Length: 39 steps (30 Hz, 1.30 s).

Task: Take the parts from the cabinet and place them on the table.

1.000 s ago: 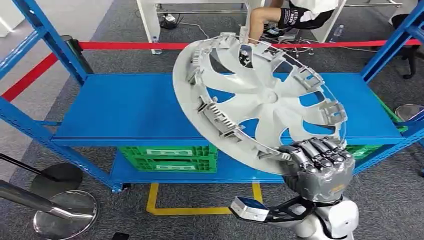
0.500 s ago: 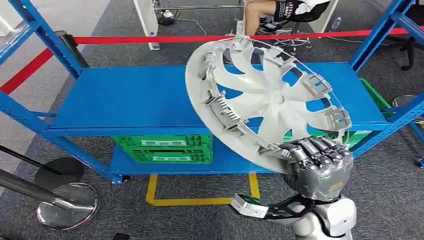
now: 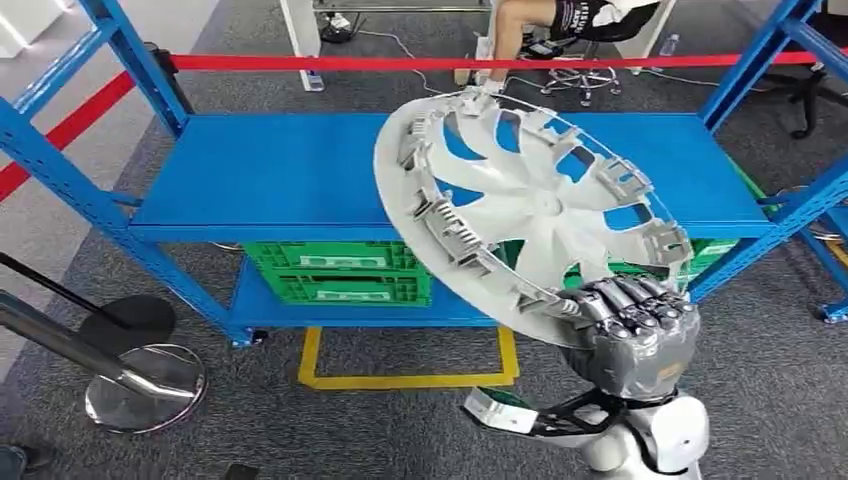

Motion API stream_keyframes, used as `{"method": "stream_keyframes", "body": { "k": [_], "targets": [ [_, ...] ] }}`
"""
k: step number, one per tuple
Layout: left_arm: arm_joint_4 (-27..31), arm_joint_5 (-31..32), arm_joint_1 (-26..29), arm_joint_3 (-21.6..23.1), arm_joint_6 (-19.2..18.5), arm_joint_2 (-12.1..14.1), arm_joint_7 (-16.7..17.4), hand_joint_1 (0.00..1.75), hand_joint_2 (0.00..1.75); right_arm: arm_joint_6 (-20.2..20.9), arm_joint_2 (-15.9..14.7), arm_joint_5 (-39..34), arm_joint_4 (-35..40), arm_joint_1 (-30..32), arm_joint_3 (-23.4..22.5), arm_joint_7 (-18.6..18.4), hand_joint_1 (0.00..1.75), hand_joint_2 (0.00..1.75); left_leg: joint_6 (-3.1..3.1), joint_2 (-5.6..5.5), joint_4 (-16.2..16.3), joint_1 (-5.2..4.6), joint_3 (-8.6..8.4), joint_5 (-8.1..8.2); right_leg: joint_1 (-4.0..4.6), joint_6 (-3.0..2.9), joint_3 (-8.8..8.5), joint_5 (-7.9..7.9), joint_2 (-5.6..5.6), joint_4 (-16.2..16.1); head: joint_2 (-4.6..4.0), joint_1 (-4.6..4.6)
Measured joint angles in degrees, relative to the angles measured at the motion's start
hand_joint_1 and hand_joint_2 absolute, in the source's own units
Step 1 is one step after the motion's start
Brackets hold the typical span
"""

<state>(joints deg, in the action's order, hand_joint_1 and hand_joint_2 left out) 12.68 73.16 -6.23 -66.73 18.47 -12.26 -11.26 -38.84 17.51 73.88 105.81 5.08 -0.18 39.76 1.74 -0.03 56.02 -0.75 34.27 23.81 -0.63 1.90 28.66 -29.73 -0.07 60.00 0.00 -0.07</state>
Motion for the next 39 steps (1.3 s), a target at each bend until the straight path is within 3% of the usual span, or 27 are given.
{"method": "stream_keyframes", "body": {
  "k": [1,3,5,7,9,10,11,12,14,15,16,17,20,21,22,24,25,26,28,29,30,31,32,34,36,37,39],
  "targets": [
    [0.0,0.0,0.0,0.0,0.0,0.0,0.0,0.00,0.00,0.0,0.0,0.2,0.0,-0.1,-0.1,0.0,1.75,1.75,-0.36,-0.03,0.3,-0.24,0.62,-0.30,0.27,-0.08,-2.96,-1.42,0.05,-4.2,0.00,-0.04],
    [0.0,0.0,0.0,0.0,0.1,0.0,0.0,0.00,0.00,0.0,0.0,0.2,-0.1,0.0,-0.2,0.0,1.75,1.75,-0.97,0.05,0.3,0.01,1.07,-1.47,0.56,-0.38,-2.59,-1.50,0.15,-4.9,0.00,-0.07],
    [0.0,0.0,0.1,0.0,0.1,0.0,0.1,0.00,0.00,0.0,0.0,0.2,-0.1,0.0,-0.3,0.0,1.75,1.75,-1.72,-0.05,0.2,-0.03,1.34,-2.23,0.46,-1.54,-1.26,-0.46,0.00,-5.2,0.00,-0.07],
    [0.0,0.0,0.2,0.0,0.1,0.0,0.1,0.00,0.00,0.0,0.2,0.2,-0.2,-0.1,-0.4,0.0,1.75,1.75,-2.44,-0.10,3.6,0.29,2.62,3.16,0.25,-2.68,-0.67,0.60,-0.33,-5.2,0.00,-0.35],
    [0.0,0.0,0.2,0.0,0.1,0.0,0.1,0.00,0.00,0.0,0.2,0.3,-0.3,0.0,-0.5,0.0,1.75,1.75,-3.05,-0.11,12.1,0.69,4.89,9.63,0.37,-2.92,0.85,1.95,-0.41,-5.2,0.00,-0.33],
    [0.0,0.0,0.2,0.0,0.1,0.1,0.1,0.00,0.00,0.0,0.2,0.4,-0.3,0.0,-0.6,0.0,1.75,1.75,-3.27,-0.11,16.0,0.81,5.59,11.07,0.41,-2.87,1.84,2.69,-0.41,-5.0,0.00,-0.35],
    [0.0,0.0,0.3,0.0,0.1,0.1,0.1,0.00,0.00,0.0,0.2,0.6,-0.4,0.0,-0.7,0.0,1.75,1.75,-3.44,-0.10,18.0,0.92,5.42,10.42,0.43,-2.78,2.83,3.35,-0.41,-4.9,0.00,-0.35],
    [0.0,0.0,0.3,0.0,0.1,0.1,0.1,0.00,0.00,0.0,0.2,0.8,-0.6,0.0,-0.7,0.0,1.75,1.75,-3.49,-0.11,17.5,1.02,4.19,8.32,0.42,-2.63,3.89,3.94,-0.41,-4.7,0.00,-0.35],
    [0.0,0.0,0.2,0.0,0.2,0.3,0.0,0.00,0.00,0.0,0.2,1.2,-0.9,0.0,-0.8,0.0,1.75,1.75,-3.36,-0.10,11.2,1.13,-0.90,4.21,0.40,-2.28,5.88,4.94,-0.36,-4.0,0.00,-0.37],
    [0.0,0.0,0.2,0.0,0.2,0.3,0.0,0.00,0.00,0.0,0.2,1.3,-0.9,0.0,-0.9,0.0,1.75,1.75,-3.19,-0.12,6.2,1.15,-4.58,4.17,0.40,-2.06,6.47,5.35,-0.31,-3.5,0.00,-0.37],
    [0.0,0.0,0.0,0.0,0.2,0.4,-0.1,0.00,0.00,0.0,0.2,1.4,-1.0,0.0,-1.0,0.0,1.75,1.75,-2.84,-0.13,1.0,0.96,-7.87,6.52,0.66,-1.66,7.14,5.64,-0.26,-3.1,0.00,-0.44],
    [0.0,0.0,-0.1,0.0,0.2,0.4,-0.1,0.00,0.00,0.0,0.2,1.6,-1.2,-0.1,-1.0,0.0,1.75,1.75,-2.16,-0.21,-1.1,0.87,-8.72,7.32,0.62,-1.34,7.40,6.10,-0.39,-2.9,0.00,-0.22],
    [0.0,0.0,0.1,0.0,0.4,0.6,-0.2,0.00,0.00,0.0,0.2,2.0,-1.8,-0.6,-1.2,0.0,1.75,1.75,-0.84,-0.15,-0.7,0.49,-7.37,6.08,0.39,-0.25,7.64,7.72,-0.47,-3.2,0.00,-0.28],
    [0.0,0.0,0.0,0.0,0.7,0.6,-0.2,0.00,0.00,0.0,0.2,2.0,-1.9,-0.6,-1.4,0.0,1.75,1.75,-0.30,0.27,-0.9,0.76,-6.90,5.36,0.17,-0.04,8.20,6.63,-0.27,-2.6,0.00,-0.44],
    [0.0,0.0,-0.1,0.0,1.0,0.6,-0.2,0.00,0.00,0.0,0.2,2.1,-2.1,-0.7,-1.5,0.0,1.75,1.75,0.31,0.28,-0.9,0.68,-6.05,4.73,0.13,0.05,9.45,3.38,-0.22,-0.6,0.00,-0.15],
    [0.0,0.0,-0.1,0.0,1.2,0.7,-0.1,0.00,0.00,0.0,0.2,2.2,-2.4,-0.8,-1.6,0.0,1.75,1.75,0.66,0.29,-0.8,0.45,-4.36,3.28,0.05,0.35,11.79,-3.74,-0.14,8.2,0.00,-0.06],
    [0.0,0.0,-0.1,0.0,1.2,0.7,-0.1,0.00,0.00,0.0,0.2,2.2,-2.6,-0.8,-1.7,0.0,1.75,1.75,0.69,0.32,-0.8,0.31,-3.38,2.56,0.05,0.48,12.66,-5.58,-0.15,12.6,0.00,-0.07],
    [0.0,0.0,0.0,0.0,1.2,0.8,-0.1,0.00,0.00,0.0,0.2,2.1,-2.8,-0.8,-1.8,0.0,1.75,1.75,0.68,0.35,-0.7,0.20,-2.47,1.88,0.05,0.49,12.76,-5.52,-0.15,15.2,0.00,-0.07],
    [0.0,0.0,0.0,0.0,1.4,0.8,-0.1,0.00,0.00,0.0,0.2,2.1,-3.1,-0.8,-1.9,0.0,1.75,1.75,0.57,0.35,-0.7,0.01,-0.73,0.56,0.05,0.32,9.84,-1.64,-0.15,13.7,0.00,-0.09],
    [0.0,0.0,0.0,0.0,1.5,0.8,-0.1,0.00,0.00,0.0,0.2,2.1,-3.1,-0.8,-2.0,0.0,1.75,1.75,0.44,0.32,-0.6,-0.04,0.10,-0.06,0.08,0.07,6.65,0.27,-0.15,9.9,0.00,-0.09],
    [0.0,0.0,-0.1,0.0,1.6,0.9,-0.1,0.00,0.00,0.0,0.2,2.1,-3.1,-0.9,-2.1,0.0,1.75,1.75,0.29,0.26,-0.5,-0.05,0.52,-0.63,0.12,-0.17,2.87,0.74,-0.15,4.7,0.00,-0.07],
    [0.0,0.0,0.0,0.0,1.8,0.8,-0.1,0.00,0.00,0.0,0.2,2.1,-3.1,-1.0,-2.2,0.0,1.75,1.75,0.03,0.21,-0.3,-0.22,0.97,-1.03,0.22,-0.43,-1.66,-0.59,-0.17,-0.9,0.00,-0.04],
    [0.0,0.0,0.0,0.0,1.9,0.8,-0.1,0.00,0.00,0.0,0.2,2.1,-3.1,-1.1,-2.3,0.0,1.75,1.75,-0.23,0.24,0.0,-0.35,1.36,-1.51,0.43,-0.48,-4.59,-1.90,-0.08,-5.4,0.00,-0.13],
    [0.0,0.0,0.0,0.0,2.0,0.9,-0.1,0.00,0.00,0.0,0.2,2.1,-3.1,-1.1,-2.5,0.0,1.75,1.75,-0.87,0.30,0.0,-0.06,1.89,-2.82,0.72,-0.65,-3.68,-1.84,0.02,-5.4,0.00,-0.04],
    [0.0,0.0,0.0,0.0,2.1,0.9,-0.1,0.00,0.00,0.0,0.3,2.2,-3.1,-1.1,-2.8,0.0,1.75,1.75,-1.62,0.17,0.3,0.14,2.21,-2.36,0.32,-1.87,-2.45,-0.49,-0.35,-5.7,0.00,0.09],
    [0.0,0.0,0.1,0.0,2.1,0.9,-0.1,0.00,0.00,0.0,0.3,2.2,-3.1,-1.0,-2.9,0.0,1.75,1.75,-2.04,0.14,1.6,0.19,2.83,0.30,0.41,-2.36,-1.80,-0.02,-0.35,-5.7,0.00,-0.09],
    [0.0,0.0,0.2,0.0,2.1,0.9,-0.1,0.00,0.00,0.0,0.3,2.3,-3.1,-1.0,-3.0,0.0,1.75,1.75,-2.61,0.14,9.3,0.52,4.82,7.44,0.53,-2.90,-0.31,1.31,-0.43,-5.6,0.00,-0.33]
  ]
}}
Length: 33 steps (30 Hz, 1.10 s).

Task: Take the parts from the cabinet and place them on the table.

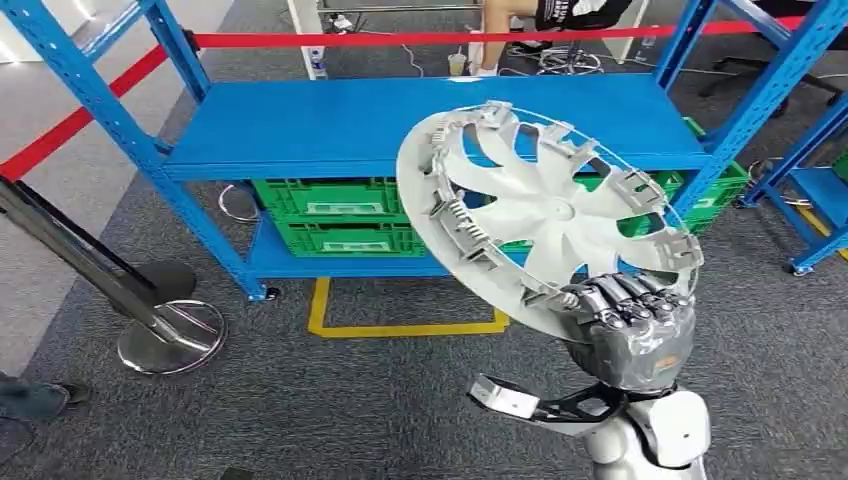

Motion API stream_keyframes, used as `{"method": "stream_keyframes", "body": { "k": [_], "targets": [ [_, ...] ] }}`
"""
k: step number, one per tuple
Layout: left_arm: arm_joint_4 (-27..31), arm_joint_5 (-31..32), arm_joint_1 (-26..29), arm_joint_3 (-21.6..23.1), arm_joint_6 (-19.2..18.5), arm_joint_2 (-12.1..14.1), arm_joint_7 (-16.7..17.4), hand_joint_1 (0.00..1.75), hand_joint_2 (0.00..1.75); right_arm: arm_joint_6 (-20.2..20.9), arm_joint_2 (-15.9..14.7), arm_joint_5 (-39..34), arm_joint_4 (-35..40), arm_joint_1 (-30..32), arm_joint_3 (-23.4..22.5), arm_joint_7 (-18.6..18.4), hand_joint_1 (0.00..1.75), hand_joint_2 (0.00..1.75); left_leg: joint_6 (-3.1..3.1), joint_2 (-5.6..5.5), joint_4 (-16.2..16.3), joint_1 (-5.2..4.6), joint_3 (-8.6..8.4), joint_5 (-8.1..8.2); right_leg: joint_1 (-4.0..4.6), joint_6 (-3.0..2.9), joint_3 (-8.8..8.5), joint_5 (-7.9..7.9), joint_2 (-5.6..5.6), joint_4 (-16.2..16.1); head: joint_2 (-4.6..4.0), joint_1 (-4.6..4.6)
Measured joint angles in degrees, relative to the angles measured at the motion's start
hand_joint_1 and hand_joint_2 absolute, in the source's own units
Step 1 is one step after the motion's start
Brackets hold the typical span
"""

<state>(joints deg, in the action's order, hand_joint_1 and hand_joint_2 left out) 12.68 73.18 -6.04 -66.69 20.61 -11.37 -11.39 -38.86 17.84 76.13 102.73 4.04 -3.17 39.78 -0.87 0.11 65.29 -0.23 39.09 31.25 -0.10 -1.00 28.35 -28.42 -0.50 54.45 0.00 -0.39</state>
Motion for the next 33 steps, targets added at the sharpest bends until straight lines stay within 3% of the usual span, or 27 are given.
{"method": "stream_keyframes", "body": {
  "k": [1,2,3,5,6,7,8,11,12,13,14,16,17,18,19,21,22,23,24,26,27,28,29,31,32,33],
  "targets": [
    [0.0,0.0,0.0,0.0,0.0,0.0,0.0,0.00,0.00,0.0,0.0,0.0,0.0,0.0,0.0,0.0,1.75,1.75,-0.21,0.01,4.6,0.12,1.03,2.56,0.06,-0.02,0.60,0.78,0.00,0.1,0.00,0.09],
    [0.0,0.0,0.0,0.0,0.0,0.0,0.0,0.00,0.00,0.0,0.0,0.0,0.0,0.0,-0.1,0.0,1.75,1.75,-0.36,0.00,8.0,0.20,1.49,3.32,0.07,0.07,1.72,1.58,0.02,0.3,0.00,0.07],
    [0.0,0.0,0.0,0.0,0.0,0.0,0.0,0.00,0.00,0.0,0.0,0.0,0.0,0.0,-0.2,0.0,1.75,1.75,-0.47,0.00,9.0,0.28,1.02,2.15,0.07,0.20,2.78,2.15,0.02,0.6,0.00,0.04],
    [0.0,0.0,0.0,0.0,0.0,0.0,0.0,0.00,0.00,0.0,0.0,0.0,0.0,0.1,-0.4,0.0,1.75,1.75,-0.53,0.01,5.2,0.50,-2.87,-2.04,0.01,0.52,4.92,3.06,0.03,1.4,0.00,0.04],
    [0.0,0.0,0.0,0.0,0.0,0.1,-0.1,0.00,0.00,0.0,0.0,0.1,0.0,0.1,-0.5,0.0,1.75,1.75,-0.46,0.00,0.0,0.59,-6.54,-3.56,-0.04,0.79,5.94,3.47,0.11,2.0,0.00,0.04],
    [0.0,0.0,-0.1,0.0,0.0,0.1,-0.4,0.00,0.00,0.0,0.0,0.2,0.0,0.1,-0.5,0.0,1.75,1.75,-0.31,-0.14,-5.6,0.64,-10.34,-2.44,-0.07,1.10,6.64,3.84,0.14,2.5,0.00,0.02],
    [0.0,0.0,-0.2,0.0,0.0,0.1,-0.6,0.00,0.00,0.0,0.0,0.3,0.2,0.2,-0.7,0.0,1.75,1.75,0.12,-0.34,-9.2,0.34,-12.38,-0.99,0.11,1.45,7.22,4.17,0.12,2.9,0.00,0.06],
    [0.0,0.0,-0.2,0.0,0.1,0.0,-0.9,0.00,0.00,0.0,0.0,0.3,0.5,0.4,-1.0,0.0,1.75,1.75,1.29,-0.38,-9.0,-0.09,-11.28,-1.59,-0.18,2.40,7.62,5.78,0.04,2.5,0.00,0.11],
    [0.0,0.0,-0.1,0.0,0.1,-0.1,-0.9,0.00,0.00,0.0,0.0,0.3,0.7,0.5,-1.1,0.0,1.75,1.75,1.95,-0.22,-9.5,0.01,-10.86,-2.49,-0.08,2.83,7.90,6.35,0.14,2.4,0.00,0.04],
    [0.0,0.0,-0.3,0.0,0.1,-0.1,-0.9,0.00,0.00,0.0,0.0,0.2,1.0,0.6,-1.2,0.0,1.75,1.75,2.46,0.16,-9.7,0.20,-10.43,-3.17,-0.32,2.96,8.49,4.68,0.33,3.0,0.00,0.08],
    [0.0,0.0,-0.4,0.0,0.1,-0.1,-0.9,0.00,0.00,0.0,0.0,0.0,1.1,0.7,-1.3,0.0,1.75,1.75,3.02,0.17,-9.7,0.18,-9.60,-3.81,-0.38,3.19,9.82,1.13,0.36,5.5,0.00,0.33],
    [0.0,-0.1,-0.4,0.0,0.1,-0.1,-0.9,0.00,0.00,0.0,0.0,0.0,1.1,1.0,-1.5,0.0,1.75,1.75,3.25,0.25,-9.6,-0.03,-8.00,-5.09,-0.46,3.58,12.19,-5.25,0.37,14.4,0.00,0.33],
    [0.0,0.0,-0.3,0.0,0.1,-0.1,-0.9,0.00,0.00,0.0,0.0,0.0,1.1,1.1,-1.6,0.0,1.75,1.75,3.27,0.30,-9.5,-0.13,-7.14,-5.66,-0.47,3.74,13.06,-6.76,0.36,18.5,0.00,0.33],
    [0.0,0.0,-0.3,0.0,0.0,-0.1,-0.9,0.00,0.00,0.0,0.0,0.0,1.1,1.3,-1.6,0.0,1.75,1.75,3.25,0.38,-9.5,-0.22,-6.34,-6.28,-0.48,3.81,13.07,-6.61,0.37,20.8,0.00,0.33],
    [0.0,0.0,-0.3,0.0,0.0,0.0,-0.9,0.00,0.00,0.0,0.0,0.0,1.1,1.4,-1.7,0.0,1.75,1.75,3.20,0.42,-9.5,-0.34,-5.53,-6.88,-0.49,3.78,11.81,-4.98,0.36,20.4,0.00,0.31],
    [0.0,-0.1,-0.3,0.0,0.0,0.0,-0.9,0.00,0.00,0.0,0.0,-0.1,1.1,1.6,-1.9,0.0,1.75,1.75,2.96,0.41,-9.5,-0.39,-4.14,-7.96,-0.47,3.47,6.25,-0.93,0.37,13.3,0.00,0.28],
    [0.0,0.0,-0.3,0.0,0.0,0.0,-0.9,0.00,0.00,0.0,0.0,0.0,1.1,1.6,-1.9,0.0,1.75,1.75,2.79,0.35,-9.4,-0.38,-3.79,-8.42,-0.48,3.29,2.17,-0.29,0.35,7.5,0.00,0.31],
    [0.0,-0.1,-0.3,0.0,0.0,0.0,-0.9,0.00,0.00,0.0,0.0,0.0,1.3,1.6,-1.9,-0.1,1.75,1.75,2.45,0.35,-9.3,-0.68,-3.27,-8.72,-0.31,3.18,-1.28,-1.74,0.35,2.6,0.00,0.35],
    [0.0,-0.1,-0.3,0.0,0.0,0.0,-0.9,0.00,0.00,0.0,0.2,-0.1,1.5,1.7,-1.9,-0.1,1.75,1.75,2.28,0.44,-9.2,-0.67,-3.07,-9.36,-0.21,3.02,-2.70,-2.45,0.50,-0.2,0.00,0.17],
    [0.0,0.0,-0.3,0.0,-0.1,0.0,-0.9,0.00,0.00,0.0,0.2,-0.1,1.6,1.9,-2.1,-0.2,1.75,1.75,1.87,0.44,-9.4,-0.35,-2.75,-10.56,0.16,2.83,-1.76,-1.68,0.58,0.5,0.00,0.31],
    [0.0,-0.1,-0.2,0.0,-0.1,0.0,-0.9,0.00,0.00,0.0,0.2,-0.1,1.6,1.9,-2.1,-0.2,1.75,1.75,1.49,0.36,-9.6,-0.46,-2.64,-11.05,0.12,2.34,-1.27,-0.92,0.52,0.2,0.00,0.26],
    [0.0,0.0,-0.2,0.0,0.0,0.0,-0.9,0.00,0.00,0.0,0.3,-0.1,1.6,1.9,-2.2,-0.2,1.75,1.75,1.22,0.17,-9.2,-0.31,-2.06,-9.83,-0.34,1.72,-1.26,-0.38,0.20,-0.2,0.00,0.39],
    [0.0,0.0,-0.1,0.0,-0.1,0.0,-0.9,0.00,0.00,0.0,0.3,-0.1,1.7,1.9,-2.2,-0.2,1.75,1.75,0.86,0.08,-7.4,-0.32,-1.25,-7.16,-0.26,1.15,-0.69,0.06,0.27,-0.2,0.00,-0.02],
    [0.0,0.0,-0.1,0.0,-0.1,0.0,-0.9,0.00,0.00,0.0,0.3,-0.1,1.7,2.0,-2.3,-0.2,1.75,1.75,0.26,0.03,2.1,0.02,1.42,-0.84,-0.13,0.33,0.79,0.85,0.03,0.5,0.00,-0.09],
    [0.0,0.0,-0.1,0.0,0.0,0.0,-0.9,0.00,0.00,0.0,0.3,-0.1,1.7,2.0,-2.3,-0.2,1.75,1.75,0.07,0.03,7.2,0.13,2.81,1.38,-0.06,0.28,1.68,1.23,-0.02,0.9,0.00,-0.11],
    [0.0,0.0,-0.1,0.0,0.0,0.0,-0.9,0.00,0.00,0.0,0.3,-0.1,1.7,2.0,-2.4,-0.2,1.75,1.75,-0.04,0.04,9.7,0.21,3.07,2.03,-0.06,0.29,2.49,1.55,-0.02,1.2,0.00,-0.09]
  ]
}}
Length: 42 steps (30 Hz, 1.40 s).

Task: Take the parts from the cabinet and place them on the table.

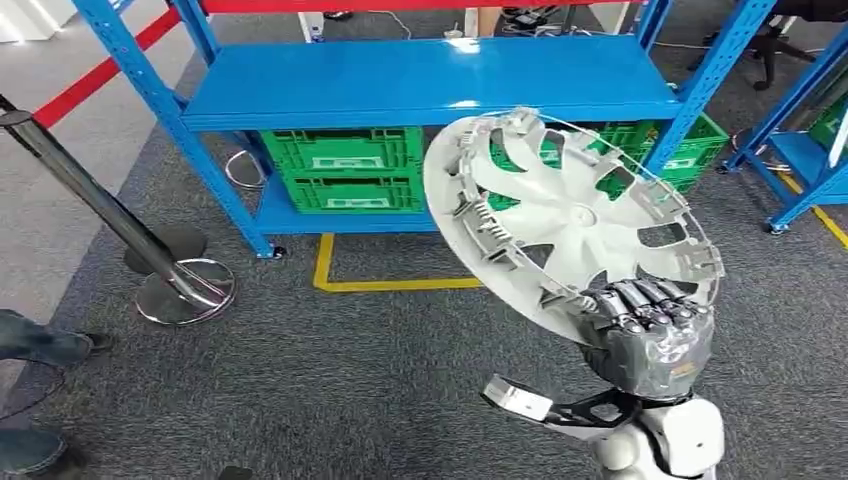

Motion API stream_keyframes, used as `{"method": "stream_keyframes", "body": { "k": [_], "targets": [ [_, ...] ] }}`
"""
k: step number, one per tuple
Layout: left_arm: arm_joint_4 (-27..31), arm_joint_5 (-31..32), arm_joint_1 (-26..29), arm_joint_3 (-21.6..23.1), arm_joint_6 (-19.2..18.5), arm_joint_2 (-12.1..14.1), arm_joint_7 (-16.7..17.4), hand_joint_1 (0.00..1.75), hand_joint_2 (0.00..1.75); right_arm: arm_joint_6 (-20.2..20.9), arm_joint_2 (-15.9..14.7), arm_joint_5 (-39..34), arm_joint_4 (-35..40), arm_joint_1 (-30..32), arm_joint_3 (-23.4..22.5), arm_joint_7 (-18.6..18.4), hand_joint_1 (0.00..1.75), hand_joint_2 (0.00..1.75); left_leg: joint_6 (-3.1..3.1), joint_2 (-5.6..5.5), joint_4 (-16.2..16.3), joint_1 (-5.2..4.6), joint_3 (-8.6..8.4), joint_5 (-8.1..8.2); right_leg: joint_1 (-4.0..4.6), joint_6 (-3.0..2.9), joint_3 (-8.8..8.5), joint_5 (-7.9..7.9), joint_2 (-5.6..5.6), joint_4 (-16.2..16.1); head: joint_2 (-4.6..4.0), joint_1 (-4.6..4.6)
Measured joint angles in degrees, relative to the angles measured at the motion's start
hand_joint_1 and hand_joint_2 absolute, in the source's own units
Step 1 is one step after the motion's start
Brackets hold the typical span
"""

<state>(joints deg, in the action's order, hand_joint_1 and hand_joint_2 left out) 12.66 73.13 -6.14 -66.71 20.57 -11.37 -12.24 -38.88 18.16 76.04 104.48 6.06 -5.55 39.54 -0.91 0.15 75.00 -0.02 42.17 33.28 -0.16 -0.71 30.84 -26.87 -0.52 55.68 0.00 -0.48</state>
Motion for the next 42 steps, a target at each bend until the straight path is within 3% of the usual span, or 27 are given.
{"method": "stream_keyframes", "body": {
  "k": [2,4,5,6,9,10,12,14,15,16,17,19,21,22,23,25,26,27,29,30,31,32,33,35,36,40,42],
  "targets": [
    [0.0,0.0,0.0,0.0,0.0,0.0,0.0,0.00,0.00,0.0,0.0,0.0,0.0,0.0,0.0,0.0,1.75,1.75,-0.03,0.00,-2.5,0.11,-2.98,-2.32,-0.01,0.11,1.68,0.62,0.05,0.8,0.00,-0.02],
    [0.0,0.0,-0.1,0.0,0.0,0.1,0.0,0.00,0.00,0.0,0.0,0.0,0.0,0.0,0.0,0.0,1.75,1.75,0.42,-0.03,-12.5,0.14,-10.08,-5.58,-0.03,0.47,3.16,1.32,0.28,1.5,0.00,-0.04],
    [0.0,0.0,-0.3,0.0,0.0,0.2,0.0,0.00,0.00,0.0,0.0,0.0,0.0,0.1,0.0,0.0,1.75,1.75,0.75,-0.24,-16.7,0.02,-12.73,-4.28,0.05,0.78,3.58,1.56,0.29,1.8,0.00,-0.04],
    [0.0,0.0,-0.3,0.0,0.0,0.2,0.0,0.00,0.00,0.0,0.0,0.0,0.1,0.1,0.0,0.0,1.75,1.75,0.90,-0.30,-18.5,-0.12,-13.54,-4.02,0.17,1.21,3.93,1.98,0.23,1.9,0.00,0.15],
    [0.0,0.0,-0.2,0.0,0.0,0.2,0.0,0.00,0.00,0.0,0.0,0.1,0.2,0.1,0.0,-0.1,1.75,1.75,1.63,-0.27,-18.3,-0.45,-12.82,-5.14,-0.07,2.26,4.16,3.41,0.19,1.5,0.00,-0.02],
    [0.0,0.0,-0.2,0.0,0.0,0.0,0.0,0.00,0.00,0.0,0.0,0.1,0.3,0.2,0.0,-0.1,1.75,1.75,2.16,0.06,-19.3,0.08,-12.31,-6.12,-0.13,2.53,4.79,3.08,0.26,1.8,0.00,-0.11],
    [0.0,0.0,-0.5,0.0,0.0,0.0,0.0,0.00,0.00,0.0,0.0,0.1,0.5,0.2,-0.1,-0.1,1.75,1.75,3.00,0.25,-19.2,-0.11,-10.68,-7.53,-0.22,2.92,6.92,-3.17,0.42,6.5,0.00,0.30],
    [0.0,0.0,-0.5,0.0,0.0,-0.1,0.0,0.00,0.00,0.0,0.0,0.2,0.6,0.2,-0.1,-0.1,1.75,1.75,3.10,0.38,-19.2,-0.31,-9.08,-8.84,-0.35,3.32,8.99,-8.91,0.42,15.6,0.00,0.26],
    [0.0,0.0,-0.5,0.0,0.0,-0.1,0.0,0.00,0.00,0.0,0.0,0.1,0.6,0.3,-0.2,-0.1,1.75,1.75,3.07,0.46,-19.1,-0.37,-8.20,-9.52,-0.40,3.48,9.43,-9.76,0.42,18.9,0.00,0.37],
    [0.0,0.0,-0.5,0.0,0.0,0.0,0.0,0.00,0.00,0.0,0.0,0.1,0.6,0.4,-0.3,-0.2,1.75,1.75,3.00,0.51,-19.1,-0.42,-7.24,-10.29,-0.49,3.57,8.73,-8.79,0.41,19.9,0.00,0.28],
    [0.0,0.0,-0.5,0.0,0.0,0.0,0.0,0.00,0.00,0.0,0.0,0.1,0.6,0.4,-0.3,-0.2,1.75,1.75,2.91,0.55,-19.1,-0.43,-6.36,-10.98,-0.56,3.62,7.09,-6.79,0.40,18.7,0.00,0.33],
    [0.0,0.0,-0.5,0.0,0.0,0.0,0.0,0.00,0.00,0.0,0.0,0.1,0.6,0.4,-0.3,-0.2,1.75,1.75,2.52,0.50,-19.1,-0.42,-4.61,-12.45,-0.71,3.55,0.87,-3.10,0.39,11.1,0.00,0.31],
    [0.0,0.0,-0.5,0.0,0.0,0.0,0.0,0.00,0.00,0.0,0.0,0.1,0.8,0.4,-0.2,-0.4,1.75,1.75,1.88,0.36,-18.7,-0.73,-3.57,-13.52,-0.60,3.38,-6.95,-5.56,0.50,0.2,0.00,0.42],
    [0.0,0.0,-0.5,0.0,0.0,0.1,0.0,0.00,0.00,0.0,0.0,0.2,1.0,0.6,-0.2,-0.4,1.75,1.75,1.60,0.39,-18.7,-0.68,-3.45,-14.46,-0.37,2.55,-6.98,-6.12,0.54,-0.8,0.00,-0.02],
    [0.0,0.0,-0.5,0.0,0.0,0.1,0.0,0.00,0.00,0.0,0.0,0.2,1.1,0.7,-0.2,-0.5,1.75,1.75,1.36,0.41,-18.9,-0.47,-3.37,-14.90,-0.16,2.42,-6.08,-5.91,0.59,-0.9,-0.02,0.39],
    [0.0,-0.3,-0.3,0.0,0.0,0.0,0.0,0.00,0.00,0.0,0.1,0.3,1.1,0.8,-0.3,-0.5,1.75,1.75,0.44,0.37,-19.1,-0.05,-3.07,-15.67,-0.04,1.10,-5.47,-5.00,0.50,-0.7,0.00,0.41],
    [0.0,-0.5,-0.2,0.0,0.0,0.0,0.0,0.00,0.00,0.0,0.1,0.3,1.1,0.8,-0.2,-0.5,1.75,1.75,0.12,0.20,-18.3,0.16,-2.61,-13.66,-0.09,0.48,-4.93,-4.46,0.26,-0.7,0.00,0.33],
    [0.0,-0.6,-0.1,0.0,0.0,0.0,0.0,0.00,0.00,0.0,0.1,0.3,1.1,0.8,-0.2,-0.5,1.75,1.75,-0.11,0.14,-15.6,0.18,-1.89,-9.81,-0.09,-0.11,-4.40,-3.86,0.23,-0.7,0.00,0.11],
    [0.0,-0.6,-0.1,0.0,0.0,0.0,0.0,0.00,0.00,0.0,0.1,0.4,1.1,0.8,-0.2,-0.7,1.75,1.75,-0.49,0.14,-6.7,0.23,0.32,-3.16,-0.03,-0.18,-3.10,-2.70,0.23,-0.6,0.00,0.02],
    [0.0,-0.6,-0.1,0.0,0.0,0.0,0.0,0.00,0.00,0.0,0.1,0.4,1.1,0.8,-0.2,-0.7,1.75,1.75,-0.58,0.14,-2.5,0.26,1.22,-1.72,0.02,-0.16,-2.68,-2.18,0.20,-0.6,0.00,0.07],
    [0.0,-0.7,-0.1,0.0,0.0,0.0,0.0,0.00,0.00,0.0,0.1,0.5,1.1,0.8,-0.2,-0.7,1.75,1.75,-0.59,0.13,-0.2,0.27,1.38,-1.92,0.04,-0.12,-2.32,-1.69,0.21,-0.5,0.00,0.04],
    [0.0,-0.7,-0.1,0.0,0.0,0.0,0.0,0.00,0.00,0.0,0.1,0.5,1.1,0.8,-0.2,-0.7,1.75,1.75,-0.53,0.12,-0.3,0.27,0.09,-3.64,0.06,0.01,-1.44,-1.02,0.26,-0.4,0.00,0.07],
    [0.0,-0.7,-0.1,0.0,0.0,0.0,0.0,0.00,0.00,0.0,0.1,0.5,1.1,0.8,-0.2,-0.7,1.75,1.75,-0.43,0.12,-3.1,0.27,-2.23,-5.23,0.05,0.12,-0.80,-0.71,0.28,-0.2,0.00,0.02],
    [0.0,-0.7,-0.2,0.0,0.0,0.0,0.0,0.00,0.00,0.0,0.1,0.5,1.1,0.8,-0.2,-0.7,1.75,1.75,0.00,0.06,-13.6,0.27,-9.71,-7.52,0.03,0.36,-0.24,-0.49,0.33,0.4,0.00,0.04],
    [0.0,-0.7,-0.3,0.0,0.0,0.1,0.0,0.00,0.00,0.0,0.1,0.5,1.1,0.8,-0.2,-0.7,1.75,1.75,0.33,-0.13,-17.1,0.22,-11.75,-5.86,0.03,0.49,0.05,-0.42,0.25,0.5,0.00,0.04],
    [0.0,-0.8,-0.2,0.0,0.0,0.1,0.0,0.00,0.00,0.0,0.1,0.5,1.1,0.8,-0.1,-0.7,1.75,1.75,1.29,-0.27,-18.5,-0.16,-11.70,-6.19,0.11,1.88,0.86,0.40,0.27,0.8,0.00,0.18],
    [0.0,-0.8,-0.3,0.0,0.0,0.0,0.0,0.00,0.00,0.0,0.1,0.5,1.1,0.8,-0.1,-0.7,1.75,1.75,2.26,0.00,-19.0,0.14,-11.45,-6.93,0.01,2.38,2.21,-1.55,0.32,2.7,0.00,0.30]
  ]
}}
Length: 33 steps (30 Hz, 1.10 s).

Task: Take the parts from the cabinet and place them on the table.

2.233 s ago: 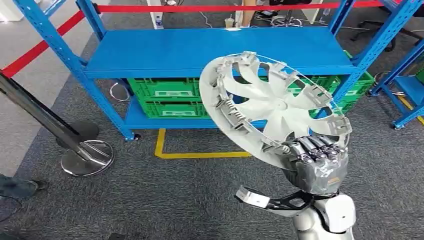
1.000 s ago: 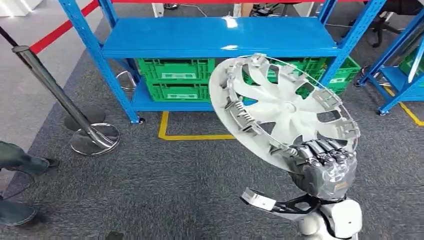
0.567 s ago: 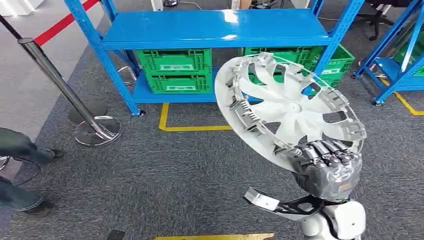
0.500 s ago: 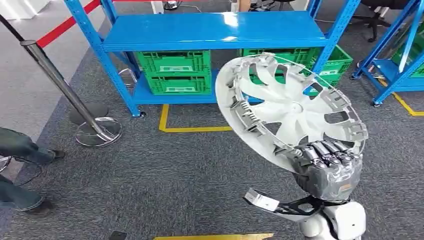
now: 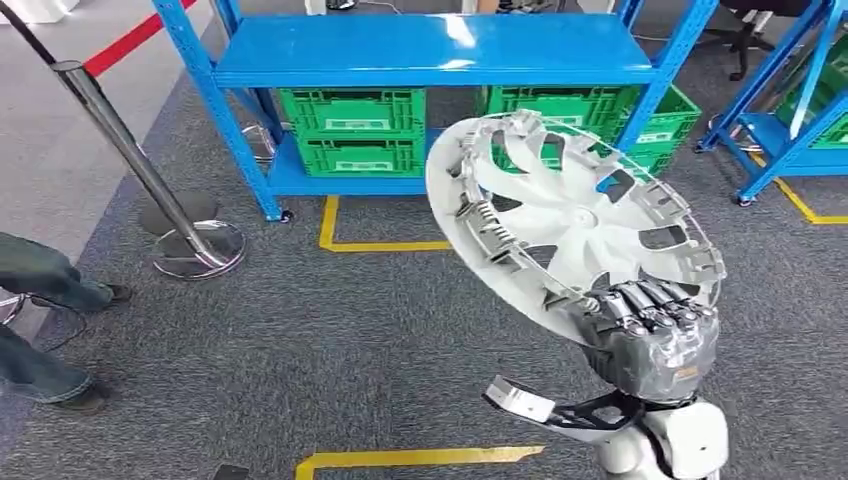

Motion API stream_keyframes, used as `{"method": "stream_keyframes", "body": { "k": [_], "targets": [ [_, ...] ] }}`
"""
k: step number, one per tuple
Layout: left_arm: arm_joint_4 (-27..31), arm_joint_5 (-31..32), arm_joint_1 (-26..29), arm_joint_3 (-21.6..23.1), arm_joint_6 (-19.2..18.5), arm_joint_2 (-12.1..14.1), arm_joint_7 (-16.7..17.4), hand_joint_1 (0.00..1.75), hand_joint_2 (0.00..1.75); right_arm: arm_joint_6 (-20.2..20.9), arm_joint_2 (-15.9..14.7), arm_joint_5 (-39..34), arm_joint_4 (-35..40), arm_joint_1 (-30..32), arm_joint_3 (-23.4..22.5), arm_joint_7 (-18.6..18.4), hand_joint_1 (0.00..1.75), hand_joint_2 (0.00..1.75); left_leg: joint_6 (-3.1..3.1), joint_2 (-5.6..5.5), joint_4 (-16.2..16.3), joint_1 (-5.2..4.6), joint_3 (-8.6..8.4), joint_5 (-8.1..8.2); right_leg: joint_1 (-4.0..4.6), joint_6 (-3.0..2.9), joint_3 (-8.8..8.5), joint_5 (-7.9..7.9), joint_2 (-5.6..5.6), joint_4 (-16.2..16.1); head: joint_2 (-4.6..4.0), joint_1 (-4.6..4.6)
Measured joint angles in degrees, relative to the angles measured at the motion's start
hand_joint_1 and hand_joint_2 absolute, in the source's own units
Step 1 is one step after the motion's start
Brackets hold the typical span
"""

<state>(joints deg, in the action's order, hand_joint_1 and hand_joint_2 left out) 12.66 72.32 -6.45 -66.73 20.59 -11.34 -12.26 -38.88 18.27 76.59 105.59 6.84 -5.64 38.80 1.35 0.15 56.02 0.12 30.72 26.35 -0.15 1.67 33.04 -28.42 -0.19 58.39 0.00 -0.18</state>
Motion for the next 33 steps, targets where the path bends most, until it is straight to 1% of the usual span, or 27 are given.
{"method": "stream_keyframes", "body": {
  "k": [1,2,3,4,5,6,7,8,9,10,11,12,13,15,16,17,25,27,30,32,33],
  "targets": [
    [0.0,0.0,-0.1,0.0,0.0,0.0,0.0,0.00,0.00,0.0,0.0,0.1,0.0,0.0,0.0,0.0,1.75,1.75,0.34,-0.01,0.0,-0.01,0.28,-0.21,-0.01,0.22,1.38,-2.37,0.04,3.4,0.00,0.20],
    [0.0,0.0,-0.1,0.0,0.0,0.0,0.0,0.00,0.00,0.0,0.0,0.1,0.0,0.0,0.0,0.0,1.75,1.75,0.57,0.02,0.0,-0.13,0.64,-0.42,-0.06,0.37,3.61,-5.04,0.05,8.6,0.00,0.20],
    [0.0,0.0,0.0,0.0,0.0,0.0,0.0,0.00,0.00,0.0,0.0,0.2,0.0,0.0,0.0,0.0,1.75,1.75,0.65,0.03,0.1,-0.23,0.97,-0.60,-0.06,0.51,5.32,-6.72,0.05,12.6,0.00,0.16],
    [0.0,0.0,0.0,0.0,0.0,0.0,0.1,0.00,0.00,0.0,0.0,0.2,0.0,0.0,0.0,0.1,1.75,1.75,0.65,0.06,0.1,-0.34,1.33,-0.86,-0.06,0.61,6.75,-7.70,0.04,16.0,0.00,0.20],
    [0.0,0.0,0.1,0.0,0.0,0.0,0.1,0.00,0.00,0.0,0.0,0.2,0.0,0.0,-0.1,0.1,1.75,1.75,0.65,0.07,0.2,-0.43,1.58,-1.08,-0.06,0.57,6.52,-7.05,0.04,16.0,0.00,0.16],
    [0.0,0.0,0.1,0.0,0.0,0.0,0.1,0.00,0.00,0.0,0.0,0.2,0.0,0.0,-0.1,0.1,1.75,1.75,0.61,0.06,0.2,-0.51,1.78,-1.23,-0.06,0.43,4.98,-5.28,0.04,13.4,0.00,0.20],
    [0.0,0.0,0.1,0.0,0.0,0.0,0.1,0.00,0.00,0.0,0.0,0.2,0.0,0.0,-0.1,0.1,1.75,1.75,0.58,0.04,0.3,-0.55,1.87,-1.33,-0.05,0.22,2.43,-2.98,0.04,9.0,0.00,0.18],
    [0.0,-0.1,0.1,0.0,0.0,0.0,0.1,0.00,0.00,0.0,0.0,0.2,0.0,0.0,-0.1,0.1,1.75,1.75,0.46,0.02,0.3,-0.58,1.87,-1.41,-0.02,-0.09,-0.86,-0.62,0.01,3.3,0.00,0.20],
    [0.0,-0.2,0.1,0.0,0.0,0.0,0.1,0.00,0.00,0.0,0.0,0.2,0.0,0.0,-0.1,0.1,1.75,1.75,0.26,0.02,0.4,-0.63,1.90,-1.53,0.06,-0.36,-3.03,-0.35,-0.11,-0.9,0.00,0.18],
    [0.0,-0.2,0.0,0.0,0.0,0.0,0.1,0.00,0.00,0.0,0.0,0.2,0.0,0.0,-0.1,0.1,1.75,1.75,0.04,0.02,0.8,-1.06,2.32,-1.53,0.17,-0.42,-3.70,-0.63,0.05,-2.4,0.00,0.18],
    [0.0,-0.2,0.0,0.0,0.0,0.0,0.1,0.00,0.00,0.0,0.0,0.3,0.1,0.0,-0.1,0.1,1.75,1.75,-0.35,0.07,0.7,-1.02,2.65,-1.90,0.18,-0.62,-3.60,-0.36,0.15,-2.0,0.00,-0.02],
    [0.0,-0.2,0.0,0.0,0.0,0.0,0.1,0.00,0.00,0.0,0.0,0.2,0.2,0.1,-0.1,0.1,1.75,1.75,0.38,0.11,1.0,-1.16,2.92,-1.62,0.08,-0.31,-3.35,-0.11,0.22,-2.2,0.00,0.14],
    [0.0,-0.2,0.0,0.0,0.0,0.0,0.1,0.00,0.00,0.0,0.0,0.2,0.2,0.1,-0.1,0.0,1.75,1.75,1.08,0.11,1.0,-1.13,3.08,-2.05,0.15,-0.38,-3.24,-0.03,0.24,-2.2,0.00,0.03],
    [0.0,-0.2,0.0,0.0,0.0,0.0,0.1,0.00,0.00,0.0,0.0,0.2,0.2,0.1,-0.1,0.0,1.75,1.75,0.63,0.09,0.9,-1.01,3.16,-2.35,0.29,-0.55,-3.03,0.10,0.17,-2.1,0.00,0.07],
    [0.0,-0.2,0.1,0.0,0.0,0.0,0.1,0.00,0.00,0.0,0.0,0.2,0.2,0.1,-0.1,0.0,1.75,1.75,0.54,0.08,0.8,-0.97,3.18,-2.41,0.35,-0.59,-2.96,0.11,0.12,-2.0,0.00,0.05],
    [0.0,-0.2,0.1,0.0,0.0,0.1,0.1,0.00,0.00,0.0,0.0,0.2,0.2,0.1,-0.1,0.0,1.75,1.75,0.31,0.08,0.8,-0.92,3.21,-2.54,0.40,-0.69,-2.91,0.15,0.12,-1.9,0.00,0.09],
    [0.0,-0.3,0.1,0.0,0.0,0.1,0.7,0.00,0.00,0.0,0.0,0.8,0.2,0.1,-0.1,-0.3,1.75,1.75,-0.66,0.08,0.6,-0.71,3.72,-3.05,0.59,-1.23,-2.26,0.45,0.11,-1.7,0.00,0.09],
    [0.0,-0.3,0.1,0.0,0.0,0.1,1.0,0.00,0.00,0.0,0.0,2.3,0.2,0.1,0.1,-1.8,1.75,1.75,-0.71,0.08,0.6,-0.71,3.89,-3.09,0.58,-1.28,-2.09,0.53,0.11,-1.7,0.00,0.09],
    [0.0,-0.3,0.1,0.0,0.0,0.1,1.1,0.00,0.00,0.0,-0.2,4.7,0.6,0.1,1.1,-5.3,1.75,1.75,-0.71,0.08,0.6,-0.72,3.98,-3.11,0.56,-1.27,-2.01,0.62,0.11,-1.7,0.00,0.07],
    [0.0,-0.3,0.1,0.0,0.0,0.1,1.3,0.00,0.00,0.0,-0.5,7.0,1.2,0.1,1.9,-8.5,1.75,1.75,-0.70,0.08,0.6,-0.74,4.00,-3.12,0.53,-1.26,-2.01,0.65,0.11,-1.7,0.00,0.09],
    [0.0,-0.3,0.1,0.0,0.0,0.1,1.3,0.00,0.00,0.0,-0.7,8.4,1.6,0.1,2.7,-11.0,1.75,1.75,-0.68,0.08,0.6,-0.77,4.02,-3.13,0.50,-1.24,-2.00,0.68,0.12,-1.7,0.00,0.09]
  ]
}}
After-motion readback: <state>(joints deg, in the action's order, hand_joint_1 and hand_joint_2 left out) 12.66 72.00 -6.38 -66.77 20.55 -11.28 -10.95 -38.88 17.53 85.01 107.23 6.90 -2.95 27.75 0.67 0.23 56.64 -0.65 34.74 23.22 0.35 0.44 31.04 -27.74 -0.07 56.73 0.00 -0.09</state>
